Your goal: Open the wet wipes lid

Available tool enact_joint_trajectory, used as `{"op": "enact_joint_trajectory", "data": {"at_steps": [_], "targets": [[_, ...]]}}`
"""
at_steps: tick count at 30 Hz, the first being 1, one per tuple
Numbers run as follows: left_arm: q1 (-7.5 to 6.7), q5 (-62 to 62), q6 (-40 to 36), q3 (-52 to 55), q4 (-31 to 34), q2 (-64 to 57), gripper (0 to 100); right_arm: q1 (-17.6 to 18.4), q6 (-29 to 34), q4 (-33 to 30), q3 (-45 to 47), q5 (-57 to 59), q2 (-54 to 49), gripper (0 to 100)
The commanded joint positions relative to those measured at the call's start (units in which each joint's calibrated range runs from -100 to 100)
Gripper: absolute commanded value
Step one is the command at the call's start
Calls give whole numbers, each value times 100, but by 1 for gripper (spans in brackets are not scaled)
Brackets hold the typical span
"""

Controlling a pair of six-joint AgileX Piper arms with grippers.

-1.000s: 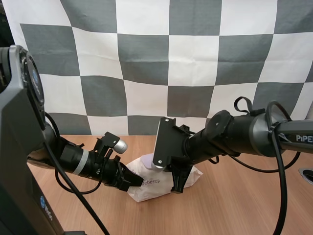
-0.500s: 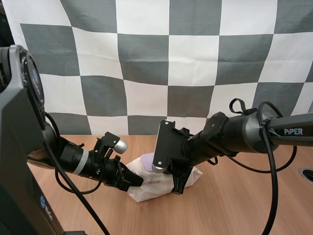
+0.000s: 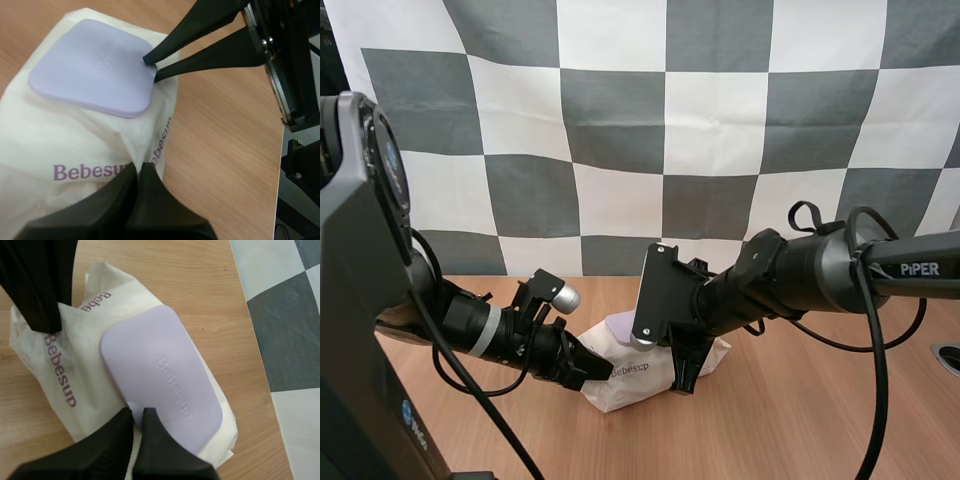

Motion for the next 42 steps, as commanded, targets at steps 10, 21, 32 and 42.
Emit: {"op": "enact_joint_trajectory", "data": {"at_steps": [10,21,32,42], "targets": [[-5,0,19,-7,113,-2,0,2,-2,379,-8,-496,6,0],[-5,0,19,-7,113,-2,0,2,-2,750,-285,-677,6,0],[-5,0,19,-7,171,-2,0,2,-2,1155,-896,-569,12,0],[-5,0,19,-7,186,-2,0,38,-2,1535,-1346,-895,876,0]]}}
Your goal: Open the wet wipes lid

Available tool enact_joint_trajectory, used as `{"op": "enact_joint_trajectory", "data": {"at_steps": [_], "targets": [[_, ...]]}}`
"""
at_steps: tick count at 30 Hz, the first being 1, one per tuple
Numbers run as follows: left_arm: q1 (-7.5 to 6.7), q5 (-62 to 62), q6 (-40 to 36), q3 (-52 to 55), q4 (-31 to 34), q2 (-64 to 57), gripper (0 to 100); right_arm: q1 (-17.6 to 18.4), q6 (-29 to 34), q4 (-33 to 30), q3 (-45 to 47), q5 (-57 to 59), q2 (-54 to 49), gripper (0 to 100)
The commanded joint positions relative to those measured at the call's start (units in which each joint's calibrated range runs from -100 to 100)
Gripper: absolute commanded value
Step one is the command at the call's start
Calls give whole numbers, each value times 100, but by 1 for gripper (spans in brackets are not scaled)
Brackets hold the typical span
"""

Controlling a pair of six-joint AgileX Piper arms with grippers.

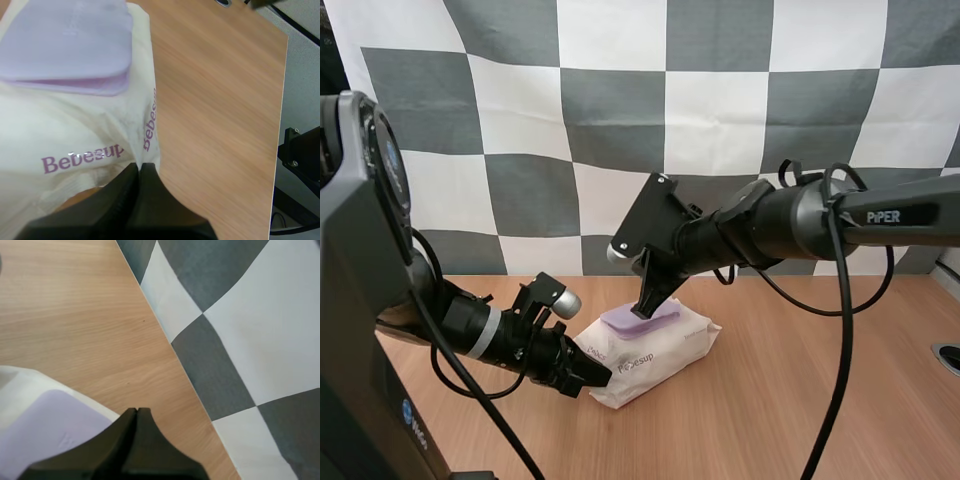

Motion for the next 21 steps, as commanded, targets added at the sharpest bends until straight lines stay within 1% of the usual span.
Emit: {"op": "enact_joint_trajectory", "data": {"at_steps": [1,4,6,7,8,10,12,14,15,16,18,21], "targets": [[-5,0,-2,-7,-5,-2,0,4,-4,-5,2,-433,190,0],[-5,0,-2,-7,-5,-2,0,4,-4,-5,2,-938,66,0],[-5,0,-2,-7,-5,-2,0,-20,-4,-50,2,-817,-181,0],[-5,0,-2,-7,-5,-2,0,-47,-4,-206,2,-470,-362,0],[-5,0,-2,-7,7,-2,0,-63,-4,-528,2,-77,-549,0],[-5,0,-2,-7,19,-2,0,-86,-4,-1414,2,1051,-906,0],[-5,0,-2,-7,19,-2,0,-86,64,-2285,2,1752,-1157,0],[-5,0,-2,-7,19,-2,0,-86,956,-3189,2,2402,-1348,0],[-5,0,-2,-7,19,-2,0,-86,1276,-3622,2,2856,-1415,0],[-5,0,-2,-7,19,-2,0,-86,1456,-3792,2,3368,-1444,0],[-5,0,-2,-7,19,-2,0,-86,1536,-3894,65,4130,-1444,0],[-5,0,-2,-7,19,-2,0,-86,1536,-3882,408,4144,-1444,0]]}}
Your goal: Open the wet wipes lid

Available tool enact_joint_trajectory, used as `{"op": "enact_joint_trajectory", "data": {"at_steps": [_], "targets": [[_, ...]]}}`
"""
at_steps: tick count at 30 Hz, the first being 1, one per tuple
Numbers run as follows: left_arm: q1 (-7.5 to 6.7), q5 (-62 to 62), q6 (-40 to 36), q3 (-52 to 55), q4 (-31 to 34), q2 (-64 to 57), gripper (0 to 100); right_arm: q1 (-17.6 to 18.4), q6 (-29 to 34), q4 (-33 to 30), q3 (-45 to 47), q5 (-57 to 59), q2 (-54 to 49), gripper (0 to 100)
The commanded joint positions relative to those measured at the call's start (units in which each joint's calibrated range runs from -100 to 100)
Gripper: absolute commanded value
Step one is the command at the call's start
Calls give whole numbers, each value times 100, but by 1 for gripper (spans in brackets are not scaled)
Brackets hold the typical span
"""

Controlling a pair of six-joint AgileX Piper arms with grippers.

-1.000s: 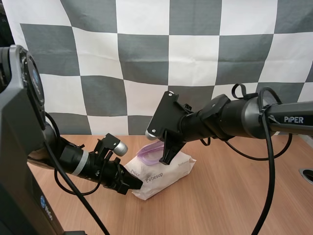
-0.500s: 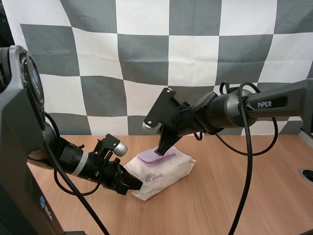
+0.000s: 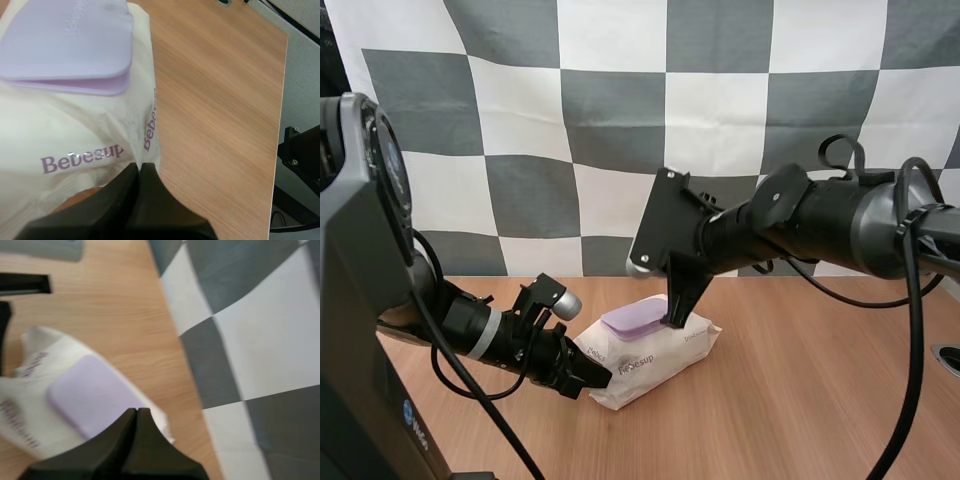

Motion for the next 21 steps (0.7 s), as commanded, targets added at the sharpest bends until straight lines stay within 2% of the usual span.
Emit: {"op": "enact_joint_trajectory", "data": {"at_steps": [1,7,11,17,21], "targets": [[-5,0,-2,-7,5,-2,0,-5,517,-1683,268,2217,7,0],[-5,0,-2,-7,5,-2,0,-5,437,-1695,1013,1028,7,0],[-5,0,-2,-7,17,-2,0,-5,437,-1537,1047,712,7,0],[-5,0,-2,-7,39,-2,0,-5,-115,-917,1047,-25,301,0],[-5,0,-2,-7,39,-2,0,-5,-115,-890,1047,-632,632,0]]}}
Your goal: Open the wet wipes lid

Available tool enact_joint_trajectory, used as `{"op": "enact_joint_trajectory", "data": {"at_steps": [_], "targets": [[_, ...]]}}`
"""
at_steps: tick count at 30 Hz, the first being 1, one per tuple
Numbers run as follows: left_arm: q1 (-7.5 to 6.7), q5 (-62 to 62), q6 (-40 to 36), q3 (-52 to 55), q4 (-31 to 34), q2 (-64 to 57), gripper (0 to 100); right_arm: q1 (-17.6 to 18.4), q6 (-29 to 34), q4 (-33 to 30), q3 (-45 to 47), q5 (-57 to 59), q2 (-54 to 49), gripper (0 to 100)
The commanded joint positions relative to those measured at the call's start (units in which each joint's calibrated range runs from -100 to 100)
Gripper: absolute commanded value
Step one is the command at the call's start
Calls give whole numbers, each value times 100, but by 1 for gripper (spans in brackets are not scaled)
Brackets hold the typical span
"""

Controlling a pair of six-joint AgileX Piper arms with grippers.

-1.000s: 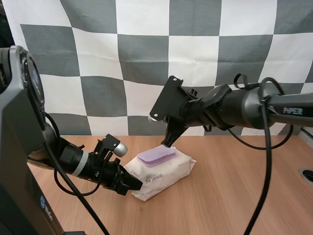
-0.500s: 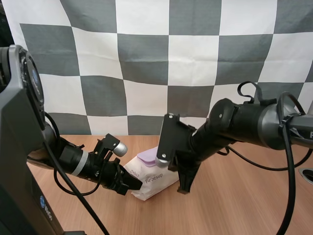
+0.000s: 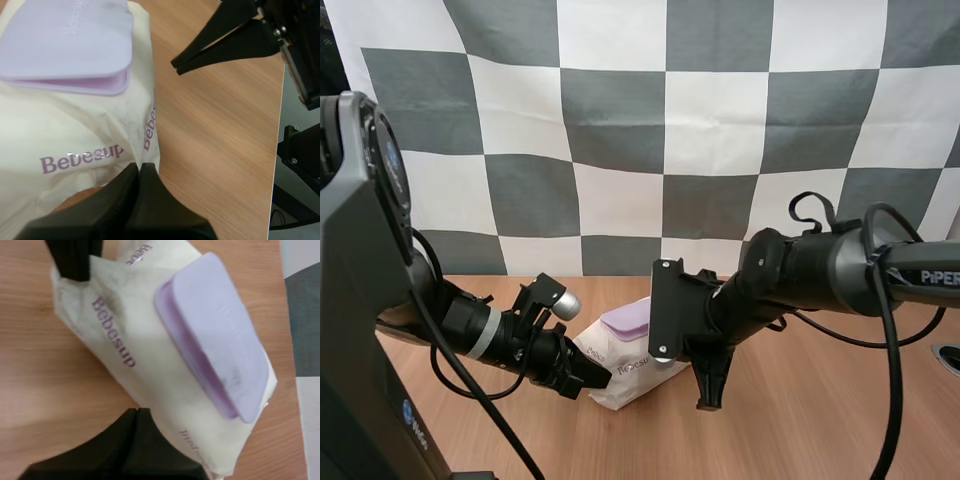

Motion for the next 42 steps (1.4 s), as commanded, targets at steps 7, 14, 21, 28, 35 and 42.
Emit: {"op": "enact_joint_trajectory", "data": {"at_steps": [7,14,21,28,35,42], "targets": [[-5,0,-2,-7,13,-2,0,138,-11,186,-53,-1241,386,0],[-5,0,-2,-7,26,-2,0,416,33,186,-113,-1880,386,0],[-5,0,-2,-7,20,-2,0,414,65,186,-385,-1510,386,0],[-5,0,-2,-7,20,-2,0,414,65,150,-443,-1487,386,0],[-5,0,-2,-7,20,-2,0,414,65,238,-443,-2201,386,0],[-5,0,-2,-7,20,-2,0,424,50,238,-546,-2655,399,0]]}}
